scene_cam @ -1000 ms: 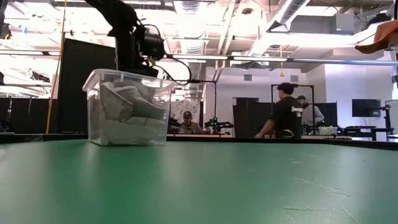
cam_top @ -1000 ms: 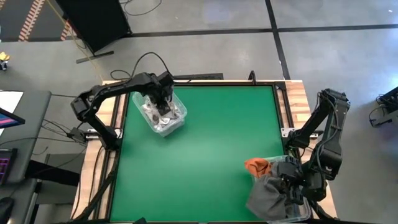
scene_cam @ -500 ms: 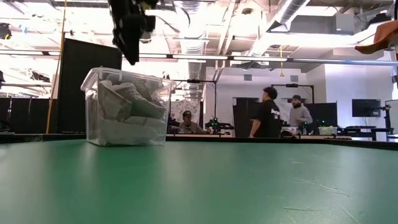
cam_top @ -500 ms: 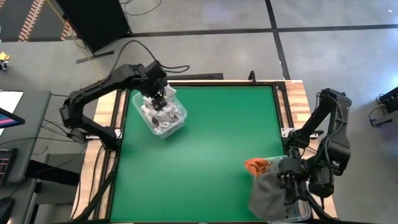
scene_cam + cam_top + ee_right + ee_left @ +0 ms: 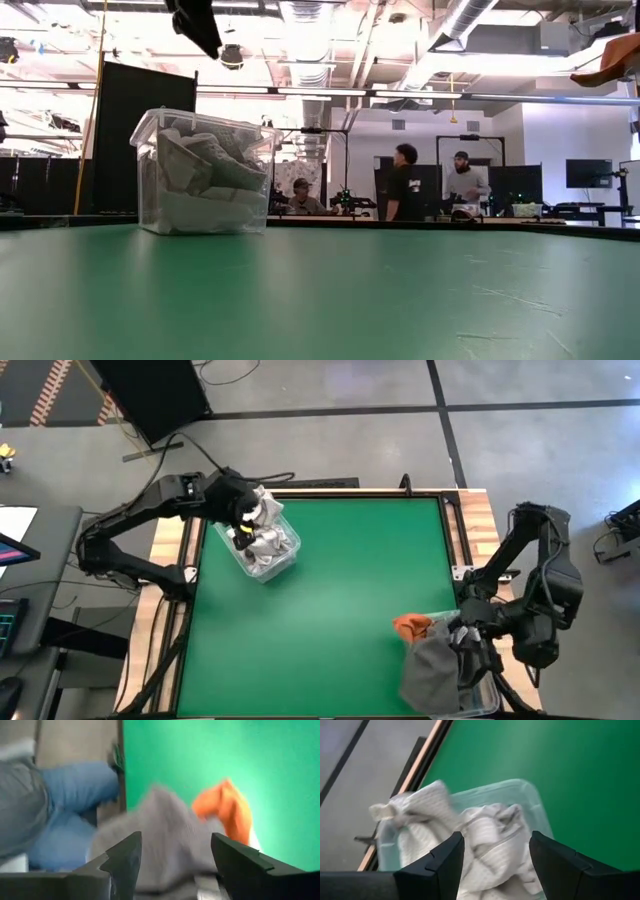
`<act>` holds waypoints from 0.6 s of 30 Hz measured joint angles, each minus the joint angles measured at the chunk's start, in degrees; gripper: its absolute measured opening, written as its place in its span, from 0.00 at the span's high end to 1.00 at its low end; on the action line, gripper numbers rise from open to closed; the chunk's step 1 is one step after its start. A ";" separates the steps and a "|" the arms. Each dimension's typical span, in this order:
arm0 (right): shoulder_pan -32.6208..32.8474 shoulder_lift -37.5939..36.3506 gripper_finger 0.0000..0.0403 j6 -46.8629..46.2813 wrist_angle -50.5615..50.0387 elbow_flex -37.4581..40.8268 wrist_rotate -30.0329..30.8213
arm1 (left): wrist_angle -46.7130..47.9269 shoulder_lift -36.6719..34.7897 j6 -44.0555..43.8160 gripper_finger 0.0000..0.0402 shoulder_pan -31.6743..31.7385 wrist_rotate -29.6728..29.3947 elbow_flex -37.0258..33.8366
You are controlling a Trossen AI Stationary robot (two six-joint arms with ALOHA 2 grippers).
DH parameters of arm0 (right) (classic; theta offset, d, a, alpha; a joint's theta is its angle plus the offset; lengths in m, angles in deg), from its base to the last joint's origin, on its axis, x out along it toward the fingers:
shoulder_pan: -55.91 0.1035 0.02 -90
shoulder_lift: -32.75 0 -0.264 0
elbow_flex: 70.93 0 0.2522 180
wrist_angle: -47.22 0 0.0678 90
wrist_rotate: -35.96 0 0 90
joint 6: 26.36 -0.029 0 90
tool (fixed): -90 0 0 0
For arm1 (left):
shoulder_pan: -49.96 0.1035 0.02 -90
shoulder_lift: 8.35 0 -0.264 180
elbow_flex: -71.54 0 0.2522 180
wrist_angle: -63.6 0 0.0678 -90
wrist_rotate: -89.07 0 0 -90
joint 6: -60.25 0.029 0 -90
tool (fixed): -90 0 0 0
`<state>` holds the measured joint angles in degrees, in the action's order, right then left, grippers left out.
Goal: Sort towels by color in basket
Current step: Adjust the gray towel into the bottom transparent bin
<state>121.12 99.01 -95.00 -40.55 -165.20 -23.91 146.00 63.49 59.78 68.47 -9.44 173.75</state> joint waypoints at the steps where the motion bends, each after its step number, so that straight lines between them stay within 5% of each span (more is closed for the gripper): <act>1: -0.22 0.04 0.34 1.36 1.62 0.01 0.83 | -0.46 0.02 -0.26 0.47 -0.98 0.01 0.00; 11: -2.38 6.88 0.34 9.34 12.88 0.22 1.26 | -7.33 0.48 -1.96 0.47 -9.12 0.08 -5.38; 18: -1.48 15.21 0.34 -0.93 2.06 0.24 -4.09 | -12.10 0.44 -4.77 0.47 -13.13 0.08 -10.48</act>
<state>119.64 114.22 -95.94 -38.48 -164.96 -27.99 133.89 63.92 55.00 55.33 -9.36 163.27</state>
